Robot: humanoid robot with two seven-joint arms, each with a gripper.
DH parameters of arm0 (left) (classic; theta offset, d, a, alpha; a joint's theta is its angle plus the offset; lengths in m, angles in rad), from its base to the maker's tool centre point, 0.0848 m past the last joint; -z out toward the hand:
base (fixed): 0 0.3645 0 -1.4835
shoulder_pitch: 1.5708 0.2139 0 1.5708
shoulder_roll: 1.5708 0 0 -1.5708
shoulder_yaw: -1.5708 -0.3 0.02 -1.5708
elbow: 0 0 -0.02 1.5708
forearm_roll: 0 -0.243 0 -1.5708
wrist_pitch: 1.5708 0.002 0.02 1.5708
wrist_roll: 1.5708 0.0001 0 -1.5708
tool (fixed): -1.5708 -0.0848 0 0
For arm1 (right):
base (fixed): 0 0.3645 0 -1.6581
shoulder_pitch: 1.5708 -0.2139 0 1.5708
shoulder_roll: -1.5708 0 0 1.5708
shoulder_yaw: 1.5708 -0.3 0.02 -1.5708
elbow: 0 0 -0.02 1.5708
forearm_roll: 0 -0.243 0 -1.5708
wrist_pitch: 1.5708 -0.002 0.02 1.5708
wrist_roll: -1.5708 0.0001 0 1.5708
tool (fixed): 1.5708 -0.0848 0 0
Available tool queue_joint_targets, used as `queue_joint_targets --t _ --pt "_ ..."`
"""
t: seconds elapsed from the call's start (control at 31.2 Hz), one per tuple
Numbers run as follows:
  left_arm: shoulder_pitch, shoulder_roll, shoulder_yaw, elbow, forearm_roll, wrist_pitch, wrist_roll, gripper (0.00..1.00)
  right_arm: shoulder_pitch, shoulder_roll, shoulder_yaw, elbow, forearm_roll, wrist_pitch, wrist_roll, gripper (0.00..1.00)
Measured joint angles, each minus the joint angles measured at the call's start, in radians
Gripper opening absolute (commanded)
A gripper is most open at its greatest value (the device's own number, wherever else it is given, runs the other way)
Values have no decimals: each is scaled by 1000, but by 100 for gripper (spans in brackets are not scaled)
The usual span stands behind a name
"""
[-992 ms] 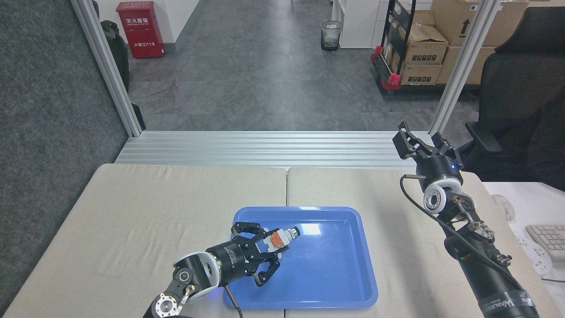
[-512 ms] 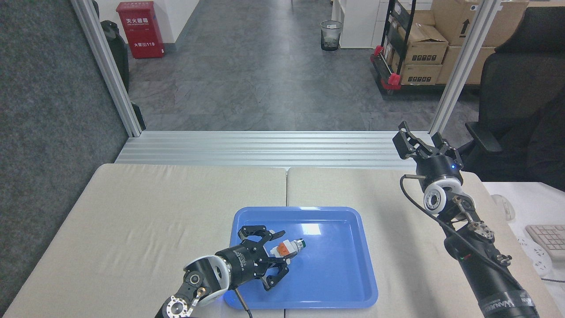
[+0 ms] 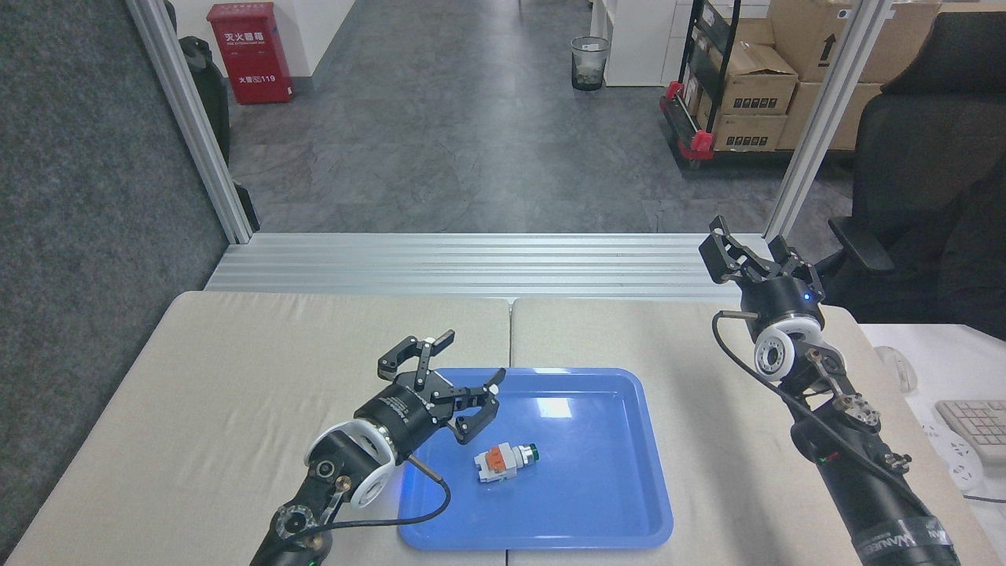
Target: Pick up switch part and place in tray
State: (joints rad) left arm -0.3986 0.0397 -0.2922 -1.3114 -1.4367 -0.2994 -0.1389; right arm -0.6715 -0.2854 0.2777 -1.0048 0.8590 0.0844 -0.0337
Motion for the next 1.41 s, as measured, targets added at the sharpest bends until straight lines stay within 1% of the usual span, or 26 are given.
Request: queue_joint_targets --t 0.1,0.16,0.26,0.35,0.51,0.83,1.12,1.41 --pt "-22 0 21 -5 26 149 3 98 0 0 0 0 0 0 0 99" --pt "-34 1 33 -8 39 222 3 98 0 0 0 0 0 0 0 99" --pt "-47 4 49 -11 55 290 4 98 0 0 0 0 0 0 0 99" --pt "-63 8 66 -14 67 325 4 98 0 0 0 0 0 0 0 99" --pt "-102 15 94 -15 82 348 -6 98 0 0 0 0 0 0 0 99" --pt "-175 29 150 16 95 355 -15 99 0 0 0 0 0 0 0 99" --pt "-195 37 188 39 99 350 -17 99 1 1 0 0 0 0 0 99" --pt "-195 30 205 48 93 355 -13 98 1 1 -1 0 0 0 0 99"
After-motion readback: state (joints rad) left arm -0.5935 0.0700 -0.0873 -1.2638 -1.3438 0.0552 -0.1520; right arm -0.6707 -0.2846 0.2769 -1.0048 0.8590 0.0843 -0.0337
